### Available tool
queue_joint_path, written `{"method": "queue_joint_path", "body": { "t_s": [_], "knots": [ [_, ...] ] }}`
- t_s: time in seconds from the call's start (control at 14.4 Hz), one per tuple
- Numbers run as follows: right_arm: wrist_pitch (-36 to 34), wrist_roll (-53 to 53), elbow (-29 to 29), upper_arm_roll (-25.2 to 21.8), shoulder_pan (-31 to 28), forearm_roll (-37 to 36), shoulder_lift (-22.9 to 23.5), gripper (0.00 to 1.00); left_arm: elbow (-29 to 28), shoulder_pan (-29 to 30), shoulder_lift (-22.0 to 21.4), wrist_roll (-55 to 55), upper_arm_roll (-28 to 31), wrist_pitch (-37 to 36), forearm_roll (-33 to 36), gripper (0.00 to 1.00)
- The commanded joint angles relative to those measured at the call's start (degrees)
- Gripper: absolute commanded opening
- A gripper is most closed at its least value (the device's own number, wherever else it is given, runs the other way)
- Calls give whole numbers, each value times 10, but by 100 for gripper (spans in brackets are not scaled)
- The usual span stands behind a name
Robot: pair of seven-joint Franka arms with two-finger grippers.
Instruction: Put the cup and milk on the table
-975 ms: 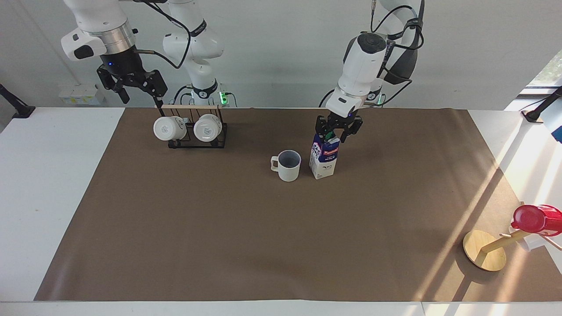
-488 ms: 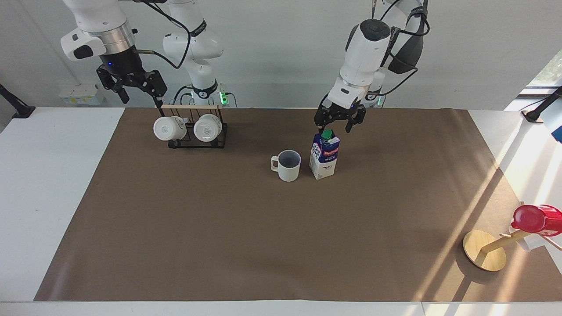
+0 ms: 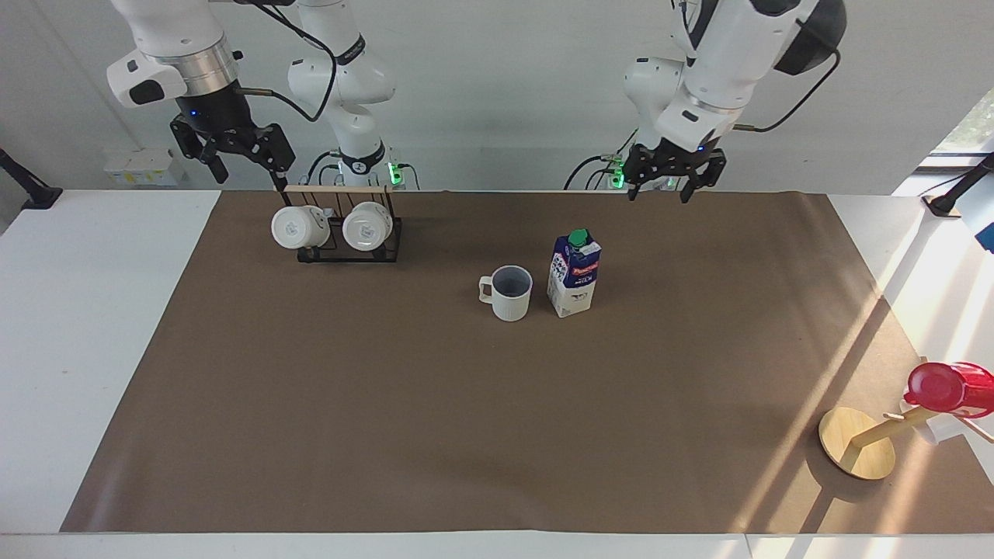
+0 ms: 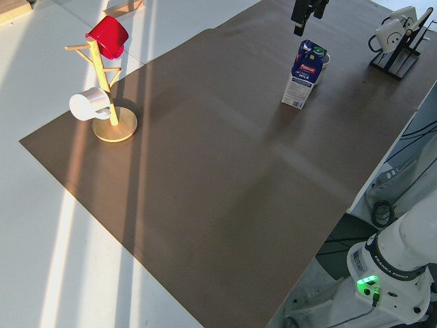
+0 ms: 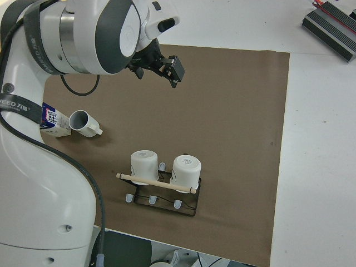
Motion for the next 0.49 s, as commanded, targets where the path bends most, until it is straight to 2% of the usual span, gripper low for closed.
{"method": "queue_joint_path", "body": {
  "t_s": [0.0, 0.14, 0.42],
  "knots": [
    [1, -13, 8, 3, -10, 11, 4, 100, 60, 67, 9, 115, -6, -56, 27, 100],
    [1, -13, 8, 3, -10, 11, 4, 100, 71, 84, 8, 168, -5, -64, 56, 100],
    [1, -13, 8, 3, -10, 11, 4, 100, 70, 89, 5, 174, 18, -86, 57, 100]
  ]
}}
